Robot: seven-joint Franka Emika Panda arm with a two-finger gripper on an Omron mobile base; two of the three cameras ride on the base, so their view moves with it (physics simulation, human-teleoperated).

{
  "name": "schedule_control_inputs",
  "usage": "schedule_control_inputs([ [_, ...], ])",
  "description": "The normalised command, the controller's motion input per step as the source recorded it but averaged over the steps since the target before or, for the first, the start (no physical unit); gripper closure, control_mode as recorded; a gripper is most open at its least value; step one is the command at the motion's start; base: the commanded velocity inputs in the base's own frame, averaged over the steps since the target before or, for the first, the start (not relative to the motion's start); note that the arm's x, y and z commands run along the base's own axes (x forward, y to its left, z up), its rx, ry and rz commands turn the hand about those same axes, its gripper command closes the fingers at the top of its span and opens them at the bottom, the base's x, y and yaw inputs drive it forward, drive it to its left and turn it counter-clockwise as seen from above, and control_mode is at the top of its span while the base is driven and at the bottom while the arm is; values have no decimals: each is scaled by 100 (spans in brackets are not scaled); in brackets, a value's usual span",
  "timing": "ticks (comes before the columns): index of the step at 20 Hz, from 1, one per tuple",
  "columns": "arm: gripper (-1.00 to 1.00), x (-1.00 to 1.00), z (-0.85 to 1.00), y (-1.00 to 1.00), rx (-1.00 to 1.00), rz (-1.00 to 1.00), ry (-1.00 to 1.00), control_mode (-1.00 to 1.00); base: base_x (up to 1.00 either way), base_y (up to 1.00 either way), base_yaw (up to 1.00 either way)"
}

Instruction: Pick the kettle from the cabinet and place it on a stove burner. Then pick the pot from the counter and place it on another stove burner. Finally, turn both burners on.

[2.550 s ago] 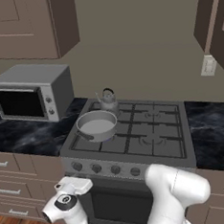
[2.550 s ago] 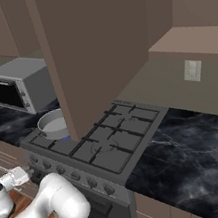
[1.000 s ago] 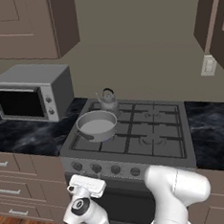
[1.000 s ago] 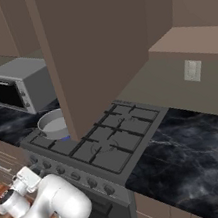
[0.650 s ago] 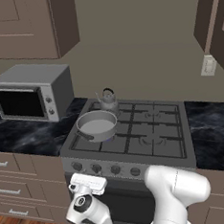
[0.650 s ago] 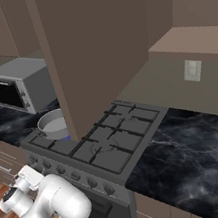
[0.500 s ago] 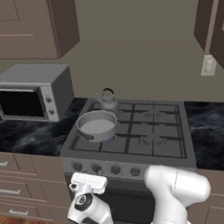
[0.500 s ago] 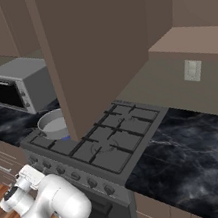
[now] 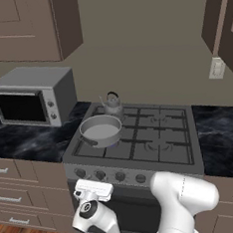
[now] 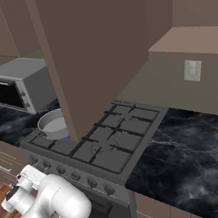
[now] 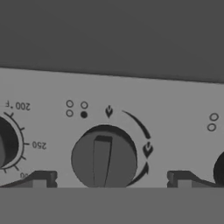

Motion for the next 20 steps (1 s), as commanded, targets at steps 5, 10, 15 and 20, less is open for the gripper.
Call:
schedule_control_inputs([
  [5,-100,6,-1,-4,1,0,-2,-100,0,0,0],
  [10,-100,0,0,-13,1,0,-5,-100,0,0,0],
  [15,-100,4,-2,-7,1,0,-2,-100,0,0,0],
  [20,-100,17,0,0,2,2,-1,-100,0,0,0],
])
